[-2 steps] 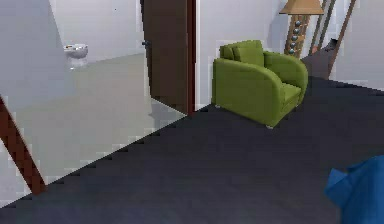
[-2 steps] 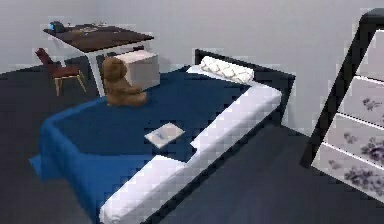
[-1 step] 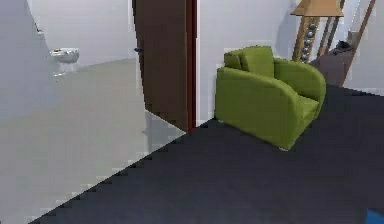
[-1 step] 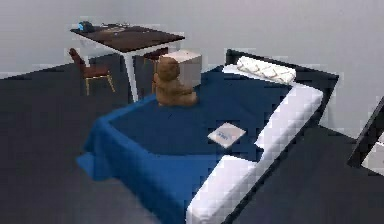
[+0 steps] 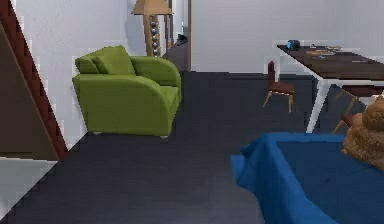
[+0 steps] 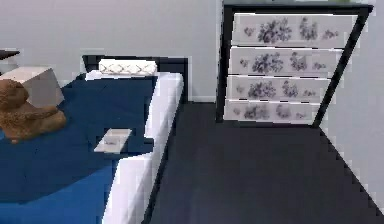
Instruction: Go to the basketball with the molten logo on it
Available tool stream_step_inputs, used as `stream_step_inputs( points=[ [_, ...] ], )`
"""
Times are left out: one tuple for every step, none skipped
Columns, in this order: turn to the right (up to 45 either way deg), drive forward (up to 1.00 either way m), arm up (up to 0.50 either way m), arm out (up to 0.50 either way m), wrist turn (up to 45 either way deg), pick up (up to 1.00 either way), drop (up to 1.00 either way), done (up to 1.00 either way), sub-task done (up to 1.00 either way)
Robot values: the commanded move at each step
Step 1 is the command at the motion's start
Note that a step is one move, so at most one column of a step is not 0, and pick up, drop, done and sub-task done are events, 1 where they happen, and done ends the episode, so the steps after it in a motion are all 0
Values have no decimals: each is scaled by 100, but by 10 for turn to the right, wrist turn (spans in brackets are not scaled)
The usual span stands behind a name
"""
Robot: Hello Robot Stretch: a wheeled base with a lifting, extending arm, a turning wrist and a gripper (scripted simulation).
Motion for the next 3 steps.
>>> stream_step_inputs(
  points=[
    [0,100,0,0,0,0,0,0,0],
    [0,100,0,0,0,0,0,0,0],
    [30,0,0,0,0,0,0,0,0]
  ],
)
